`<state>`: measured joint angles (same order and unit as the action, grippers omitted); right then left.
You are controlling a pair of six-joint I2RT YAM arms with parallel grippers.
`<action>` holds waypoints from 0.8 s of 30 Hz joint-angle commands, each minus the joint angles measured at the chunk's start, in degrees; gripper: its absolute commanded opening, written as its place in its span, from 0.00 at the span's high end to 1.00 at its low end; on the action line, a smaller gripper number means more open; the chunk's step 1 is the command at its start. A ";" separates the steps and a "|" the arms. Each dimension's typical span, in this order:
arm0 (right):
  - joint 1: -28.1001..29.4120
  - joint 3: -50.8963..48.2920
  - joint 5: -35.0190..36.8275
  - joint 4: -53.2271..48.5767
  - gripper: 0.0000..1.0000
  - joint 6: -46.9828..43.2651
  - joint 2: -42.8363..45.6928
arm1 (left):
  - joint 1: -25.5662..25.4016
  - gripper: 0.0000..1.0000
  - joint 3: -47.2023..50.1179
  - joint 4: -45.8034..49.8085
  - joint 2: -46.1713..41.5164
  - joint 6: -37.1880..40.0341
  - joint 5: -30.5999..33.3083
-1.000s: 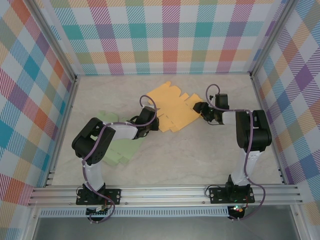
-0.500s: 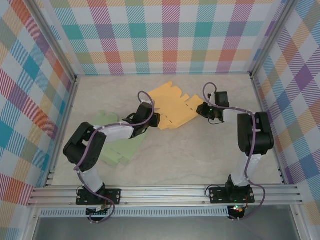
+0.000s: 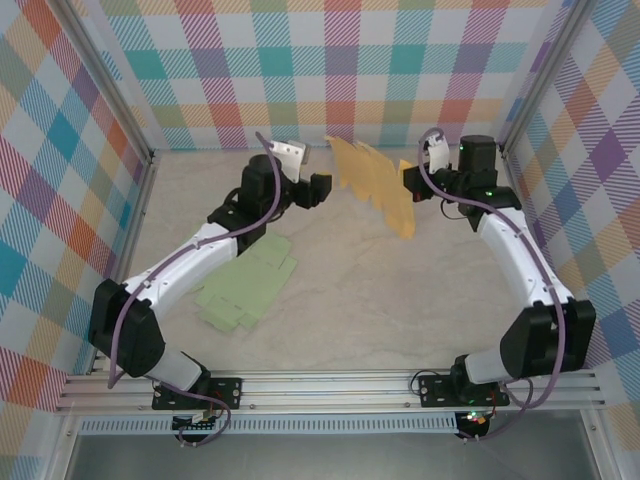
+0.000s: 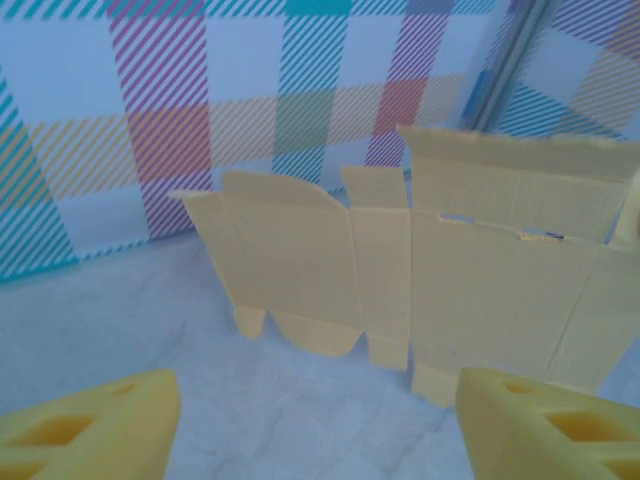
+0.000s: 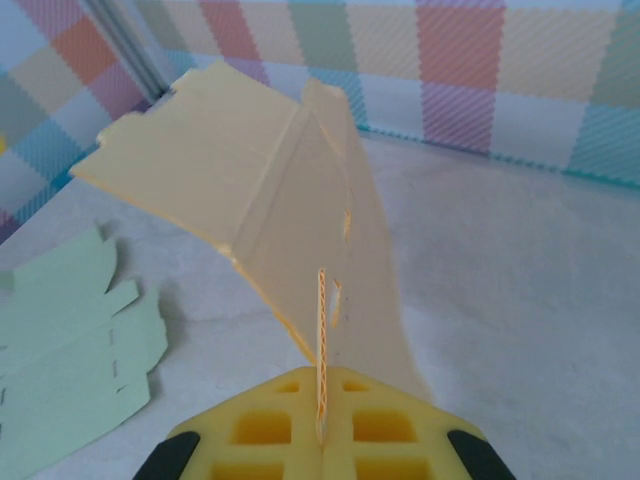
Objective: Fold the paper box
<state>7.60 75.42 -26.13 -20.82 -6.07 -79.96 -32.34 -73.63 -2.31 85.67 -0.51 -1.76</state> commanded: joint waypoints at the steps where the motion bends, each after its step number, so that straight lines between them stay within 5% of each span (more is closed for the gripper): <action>1: 0.30 3.28 -7.48 -7.16 1.00 -9.63 3.87 | 0.96 0.19 -4.16 2.74 -1.78 6.79 -7.84; 9: 0.42 7.70 -11.53 -12.04 1.00 -11.95 8.16 | 0.70 0.04 -7.59 8.44 -5.77 27.63 -27.50; 16: 1.85 5.50 -13.56 -11.01 1.00 -10.26 12.48 | -1.76 0.04 -5.53 9.62 -12.40 43.94 -24.68; 24: 6.21 5.18 -8.40 -12.16 1.00 -10.32 13.41 | -5.12 0.13 -16.31 29.41 -10.15 51.39 -26.57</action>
<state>12.67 81.32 -35.92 -31.90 -15.73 -66.83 -35.46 -86.54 17.39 74.59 45.58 -26.57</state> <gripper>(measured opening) 0.065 0.869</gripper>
